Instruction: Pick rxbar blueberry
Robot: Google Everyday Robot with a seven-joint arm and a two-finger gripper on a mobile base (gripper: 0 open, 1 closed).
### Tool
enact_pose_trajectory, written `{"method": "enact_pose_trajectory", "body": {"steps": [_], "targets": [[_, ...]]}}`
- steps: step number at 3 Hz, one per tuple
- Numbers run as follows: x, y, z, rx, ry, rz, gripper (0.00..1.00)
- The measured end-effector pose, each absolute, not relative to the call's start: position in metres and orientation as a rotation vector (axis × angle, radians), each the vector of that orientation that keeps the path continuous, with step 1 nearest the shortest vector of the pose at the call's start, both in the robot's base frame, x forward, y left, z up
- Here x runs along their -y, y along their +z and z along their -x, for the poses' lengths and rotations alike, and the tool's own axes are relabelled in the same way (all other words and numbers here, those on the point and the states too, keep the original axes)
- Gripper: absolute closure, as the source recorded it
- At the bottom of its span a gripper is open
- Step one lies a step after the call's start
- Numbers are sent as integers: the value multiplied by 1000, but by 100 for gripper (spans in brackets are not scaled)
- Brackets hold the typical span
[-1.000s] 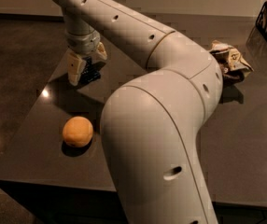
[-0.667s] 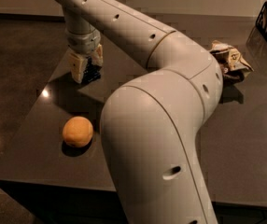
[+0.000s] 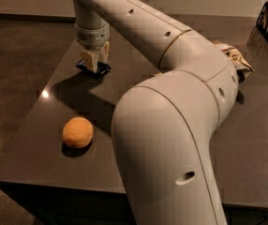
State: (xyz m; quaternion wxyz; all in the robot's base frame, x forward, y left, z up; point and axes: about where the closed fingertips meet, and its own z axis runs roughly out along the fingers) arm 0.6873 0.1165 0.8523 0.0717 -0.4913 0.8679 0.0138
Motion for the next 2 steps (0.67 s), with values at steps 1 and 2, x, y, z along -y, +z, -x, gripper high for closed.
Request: {"method": "enact_pose_trajectory", "body": {"steps": [1,2], "targets": [[-102,875,-681,-2533,104,1546,100],[-91,901,-675,-2448,158,1609,100]]}}
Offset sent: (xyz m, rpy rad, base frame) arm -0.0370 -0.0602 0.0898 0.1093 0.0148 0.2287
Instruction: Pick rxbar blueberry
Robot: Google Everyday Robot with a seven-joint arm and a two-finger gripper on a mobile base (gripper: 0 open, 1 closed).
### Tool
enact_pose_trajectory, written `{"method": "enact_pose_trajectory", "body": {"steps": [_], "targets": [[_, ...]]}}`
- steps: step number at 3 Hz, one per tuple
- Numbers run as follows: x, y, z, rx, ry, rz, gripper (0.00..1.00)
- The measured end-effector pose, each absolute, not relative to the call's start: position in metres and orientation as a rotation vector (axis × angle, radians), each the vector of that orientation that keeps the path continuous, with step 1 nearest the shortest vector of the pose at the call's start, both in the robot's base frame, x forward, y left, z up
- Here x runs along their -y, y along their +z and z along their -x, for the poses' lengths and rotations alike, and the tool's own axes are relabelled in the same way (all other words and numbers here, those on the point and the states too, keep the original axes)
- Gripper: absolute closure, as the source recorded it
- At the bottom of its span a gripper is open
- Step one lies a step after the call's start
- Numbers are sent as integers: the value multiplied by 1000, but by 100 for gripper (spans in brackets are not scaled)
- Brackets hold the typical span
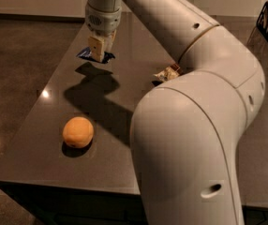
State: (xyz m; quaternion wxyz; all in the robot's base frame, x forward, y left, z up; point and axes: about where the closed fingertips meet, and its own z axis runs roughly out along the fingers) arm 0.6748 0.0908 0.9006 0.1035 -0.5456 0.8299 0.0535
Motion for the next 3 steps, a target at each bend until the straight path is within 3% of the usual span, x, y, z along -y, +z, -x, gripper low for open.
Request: {"method": "enact_pose_trajectory", "body": {"steps": [3], "targets": [[-90,961,-666,-2220,257,1666,100]]}}
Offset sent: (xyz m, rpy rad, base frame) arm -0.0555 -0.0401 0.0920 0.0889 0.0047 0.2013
